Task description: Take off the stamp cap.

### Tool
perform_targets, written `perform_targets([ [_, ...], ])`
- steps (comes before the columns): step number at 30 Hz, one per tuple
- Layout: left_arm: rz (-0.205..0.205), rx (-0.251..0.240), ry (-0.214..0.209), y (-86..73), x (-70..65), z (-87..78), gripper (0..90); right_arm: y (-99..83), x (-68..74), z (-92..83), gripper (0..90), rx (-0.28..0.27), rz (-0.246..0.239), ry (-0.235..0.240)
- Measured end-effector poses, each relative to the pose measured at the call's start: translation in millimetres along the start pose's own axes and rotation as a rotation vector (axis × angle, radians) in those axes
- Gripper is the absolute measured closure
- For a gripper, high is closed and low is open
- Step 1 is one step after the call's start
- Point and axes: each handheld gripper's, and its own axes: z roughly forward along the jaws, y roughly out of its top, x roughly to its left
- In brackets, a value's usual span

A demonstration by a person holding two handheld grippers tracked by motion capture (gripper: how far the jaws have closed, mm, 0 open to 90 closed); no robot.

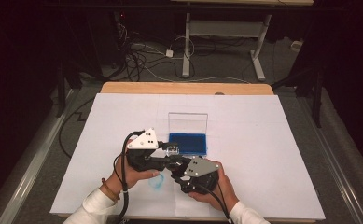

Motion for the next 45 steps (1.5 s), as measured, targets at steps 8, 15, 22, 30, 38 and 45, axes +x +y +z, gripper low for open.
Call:
perform_targets([
  [8, -0.006, 0.009, 0.031, -4.4, 5.5, -7.0, 54.6, -7.6, -13.7, -20.2, 38.2, 0.004, 0.011, -0.038],
  [15, -0.003, 0.029, 0.073, -11.0, 10.9, -11.5, 54.6, -14.8, -23.9, -41.8, 38.2, 0.013, 0.008, -0.085],
  [22, -0.003, 0.040, 0.105, -15.0, 14.4, -16.5, 54.6, -21.3, -35.1, -63.9, 38.2, 0.001, 0.039, -0.131],
  [30, 0.002, 0.052, 0.142, -19.0, 18.7, -22.6, 54.5, -31.9, -42.6, -84.5, 38.2, -0.007, 0.050, -0.180],
  [38, 0.004, 0.052, 0.167, -20.2, 21.2, -26.9, 54.5, -43.8, -47.0, -100.5, 38.2, -0.003, 0.080, -0.204],
  [45, 0.003, 0.046, 0.173, -20.5, 24.4, -28.1, 54.5, -53.3, -50.2, -111.9, 38.2, 0.003, 0.105, -0.225],
])
